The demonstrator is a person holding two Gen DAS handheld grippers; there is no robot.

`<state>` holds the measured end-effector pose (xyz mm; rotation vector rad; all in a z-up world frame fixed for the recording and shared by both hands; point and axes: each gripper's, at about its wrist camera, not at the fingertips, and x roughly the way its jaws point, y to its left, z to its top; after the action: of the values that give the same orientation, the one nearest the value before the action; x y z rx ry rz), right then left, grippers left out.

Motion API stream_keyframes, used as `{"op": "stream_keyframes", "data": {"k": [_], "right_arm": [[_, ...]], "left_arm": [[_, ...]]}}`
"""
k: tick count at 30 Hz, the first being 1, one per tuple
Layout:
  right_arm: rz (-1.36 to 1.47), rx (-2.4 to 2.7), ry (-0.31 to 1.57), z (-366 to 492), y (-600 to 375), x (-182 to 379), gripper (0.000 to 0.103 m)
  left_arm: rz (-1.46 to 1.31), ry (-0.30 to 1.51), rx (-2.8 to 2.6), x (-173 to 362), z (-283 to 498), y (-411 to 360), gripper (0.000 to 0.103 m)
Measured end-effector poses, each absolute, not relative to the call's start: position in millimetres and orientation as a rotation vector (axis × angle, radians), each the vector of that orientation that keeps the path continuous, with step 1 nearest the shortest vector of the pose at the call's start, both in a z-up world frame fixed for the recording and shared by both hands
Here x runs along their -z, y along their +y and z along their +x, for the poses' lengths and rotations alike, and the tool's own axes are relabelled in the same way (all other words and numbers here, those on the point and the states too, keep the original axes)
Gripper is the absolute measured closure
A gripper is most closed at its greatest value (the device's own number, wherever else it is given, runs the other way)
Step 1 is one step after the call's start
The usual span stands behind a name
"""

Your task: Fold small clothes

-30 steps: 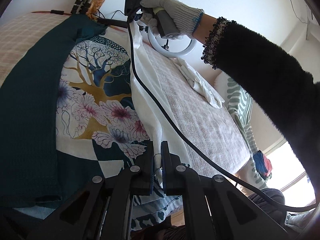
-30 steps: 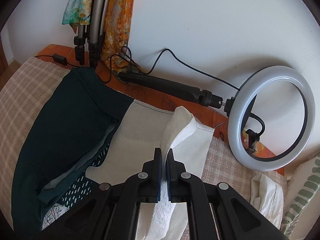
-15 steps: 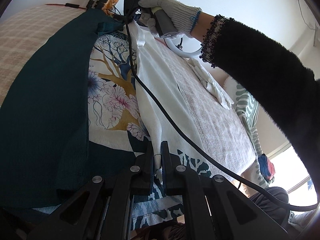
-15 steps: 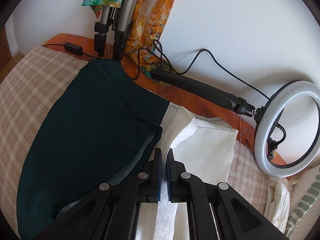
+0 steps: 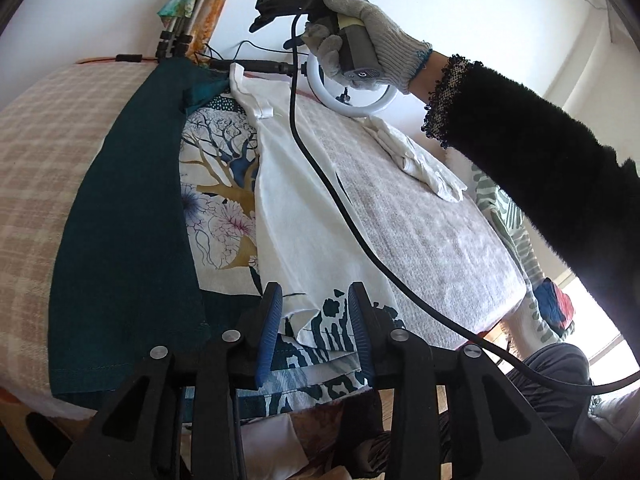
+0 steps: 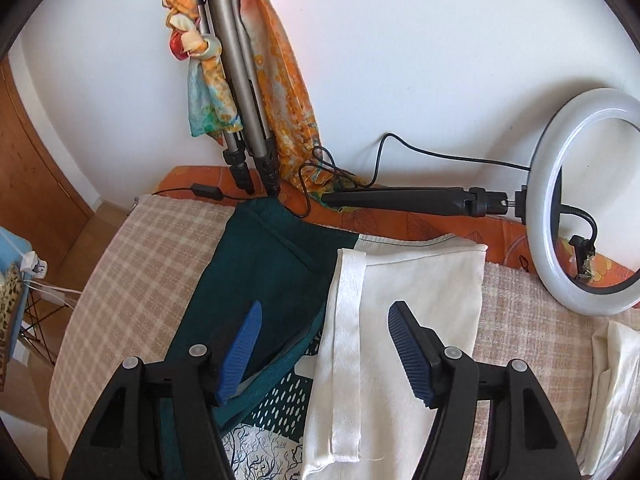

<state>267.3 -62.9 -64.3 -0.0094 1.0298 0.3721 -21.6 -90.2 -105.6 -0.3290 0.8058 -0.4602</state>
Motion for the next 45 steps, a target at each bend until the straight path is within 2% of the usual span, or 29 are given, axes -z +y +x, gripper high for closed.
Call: {"op": "stream_keyframes", "data": {"k": [2,9,14,24,32,34,39,42,43,44,45], "right_arm": [[0.020,-0.374,1.010,251,-83,50,0.035],[0.042,-0.373,0.973,161,-138,14,0.035],[0.025,-0.370,0.985,85,-165,12,0.037],[0.087,-0.473,1.162,-43,-191,83,0.048],[0.131,-0.541,1.239,-84,-184,127,0.053],[0.132,-0.553,1.255,-90,-181,134,0.058],[0.112,-0.574,1.265,-92,-173,141,0.063],[0.108,-0.597,1.272,-93,-167,144,0.076],[0.099,-0.596,1.269,-94,-165,144,0.080],[0.085,-0.599,1.265,-95,-163,144,0.084],[0.081,-0.602,1.271,-96,-161,144,0.097]], "left_arm": [[-0.311,0.792,0.468,98,-27,-87,0.059],[-0.213,0.788,0.461,71,-36,-55,0.059],[-0.181,0.856,0.414,70,-32,-18,0.059],[-0.255,1.071,0.378,110,-5,30,0.059],[-0.306,1.148,0.406,136,-4,28,0.059],[-0.317,1.142,0.410,134,-5,29,0.059],[-0.336,1.135,0.431,134,-6,29,0.060],[-0.316,1.127,0.443,134,-7,24,0.061],[-0.308,1.123,0.447,134,-7,23,0.064],[-0.307,1.125,0.454,134,-7,22,0.077],[-0.309,1.131,0.458,136,-6,21,0.083]]}}
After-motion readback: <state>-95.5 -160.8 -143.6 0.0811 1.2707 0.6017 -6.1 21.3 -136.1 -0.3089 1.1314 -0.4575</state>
